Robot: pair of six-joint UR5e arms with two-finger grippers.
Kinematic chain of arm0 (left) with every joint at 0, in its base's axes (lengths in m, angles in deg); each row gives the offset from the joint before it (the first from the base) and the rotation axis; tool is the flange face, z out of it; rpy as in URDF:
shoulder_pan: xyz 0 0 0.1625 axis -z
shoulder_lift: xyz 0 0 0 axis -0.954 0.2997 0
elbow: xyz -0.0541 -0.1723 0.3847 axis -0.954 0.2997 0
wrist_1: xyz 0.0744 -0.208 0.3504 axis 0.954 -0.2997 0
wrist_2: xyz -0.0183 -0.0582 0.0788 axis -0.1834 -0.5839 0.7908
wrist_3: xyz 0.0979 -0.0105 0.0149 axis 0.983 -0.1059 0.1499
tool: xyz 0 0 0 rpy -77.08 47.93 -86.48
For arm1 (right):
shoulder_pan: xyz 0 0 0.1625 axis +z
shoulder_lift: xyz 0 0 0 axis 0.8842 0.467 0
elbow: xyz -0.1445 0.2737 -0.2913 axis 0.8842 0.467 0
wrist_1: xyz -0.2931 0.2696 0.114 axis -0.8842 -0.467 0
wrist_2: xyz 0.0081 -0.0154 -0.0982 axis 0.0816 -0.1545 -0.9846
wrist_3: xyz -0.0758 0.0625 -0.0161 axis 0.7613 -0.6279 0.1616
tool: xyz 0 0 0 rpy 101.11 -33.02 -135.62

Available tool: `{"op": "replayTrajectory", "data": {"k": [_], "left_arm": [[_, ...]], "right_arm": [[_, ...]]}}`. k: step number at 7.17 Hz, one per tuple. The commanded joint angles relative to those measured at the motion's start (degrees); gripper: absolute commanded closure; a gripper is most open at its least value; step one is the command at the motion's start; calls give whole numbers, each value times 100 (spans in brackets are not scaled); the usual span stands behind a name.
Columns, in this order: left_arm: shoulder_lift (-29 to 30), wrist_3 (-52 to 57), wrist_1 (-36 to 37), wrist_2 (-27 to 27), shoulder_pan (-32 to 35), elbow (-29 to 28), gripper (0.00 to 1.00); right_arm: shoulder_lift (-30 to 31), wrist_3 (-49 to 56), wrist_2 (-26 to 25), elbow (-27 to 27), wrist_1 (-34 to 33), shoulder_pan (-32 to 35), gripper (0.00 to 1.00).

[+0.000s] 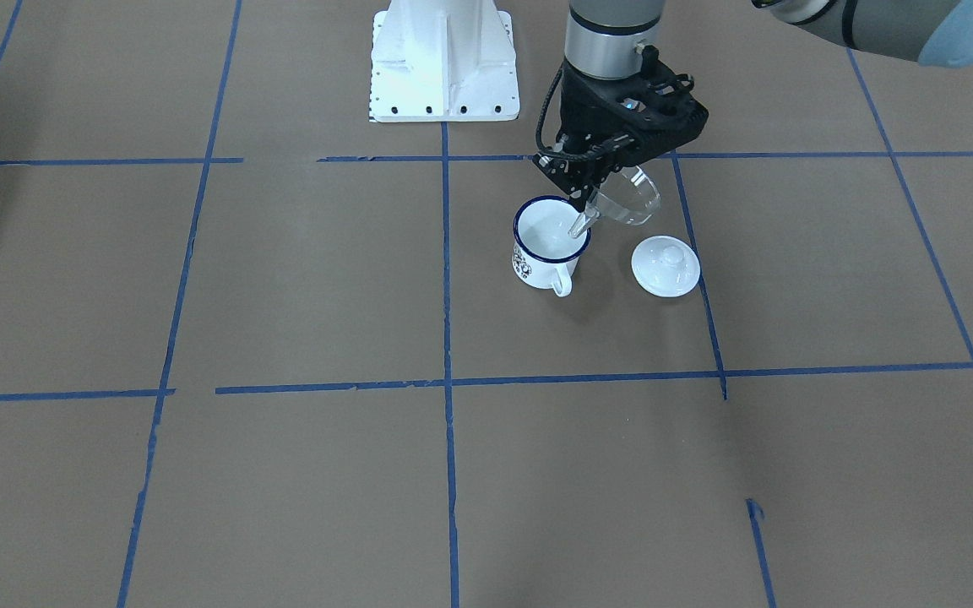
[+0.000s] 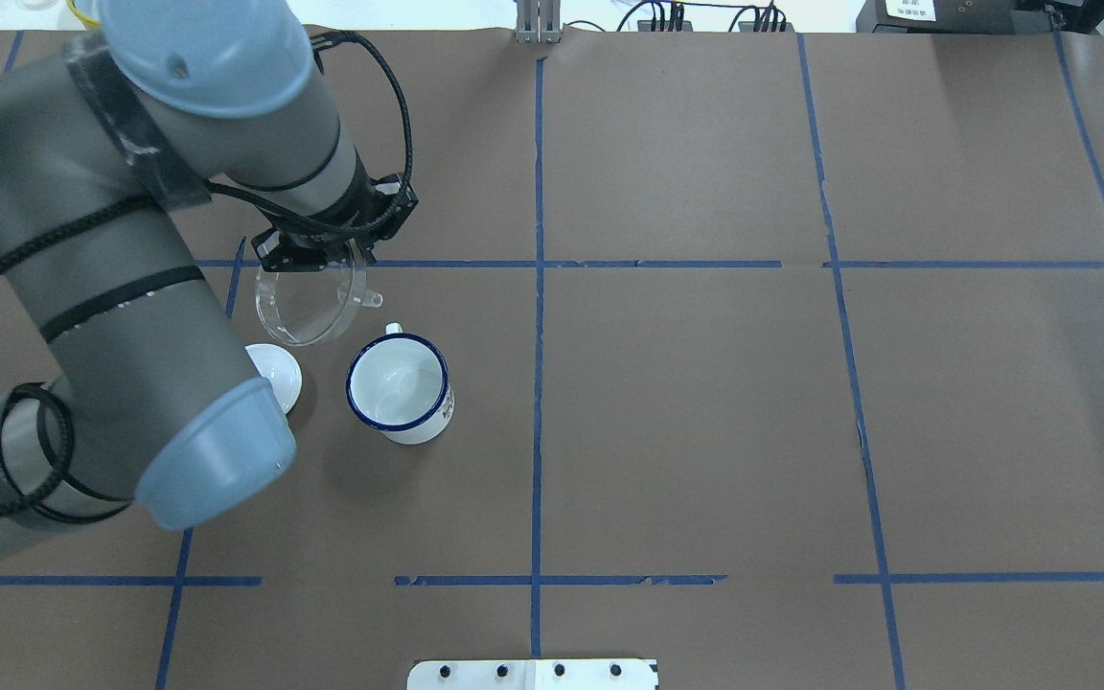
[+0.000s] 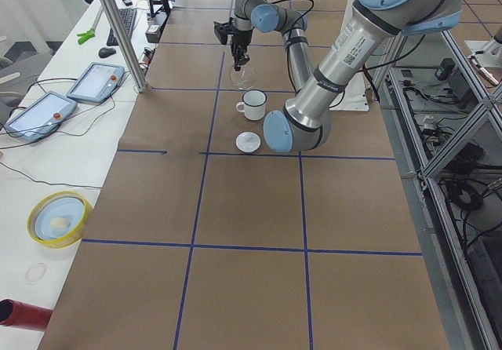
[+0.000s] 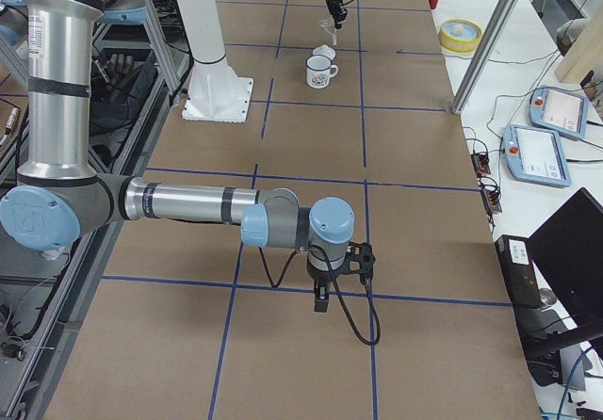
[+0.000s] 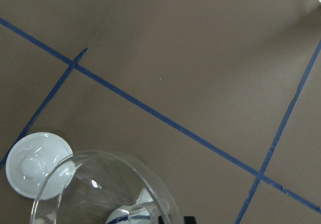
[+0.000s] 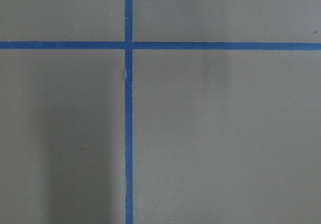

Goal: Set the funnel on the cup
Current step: 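Carry the funnel over the open enamel mug with the left gripper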

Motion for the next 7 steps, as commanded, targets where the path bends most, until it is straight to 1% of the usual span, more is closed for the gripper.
{"op": "replayTrajectory", "data": {"k": [1, 3, 6, 7], "left_arm": [[129, 764, 737, 578, -619, -41, 100], [190, 1303, 775, 625, -840, -312, 100], [646, 1357, 723, 748, -1034, -1084, 100], [699, 1436, 670, 887, -1078, -1305, 100]], "right_arm": [[0, 0, 0, 0, 0, 0, 0], [0, 0, 0, 0, 0, 0, 0], [0, 0, 0, 0, 0, 0, 0], [0, 0, 0, 0, 0, 0, 0]]}}
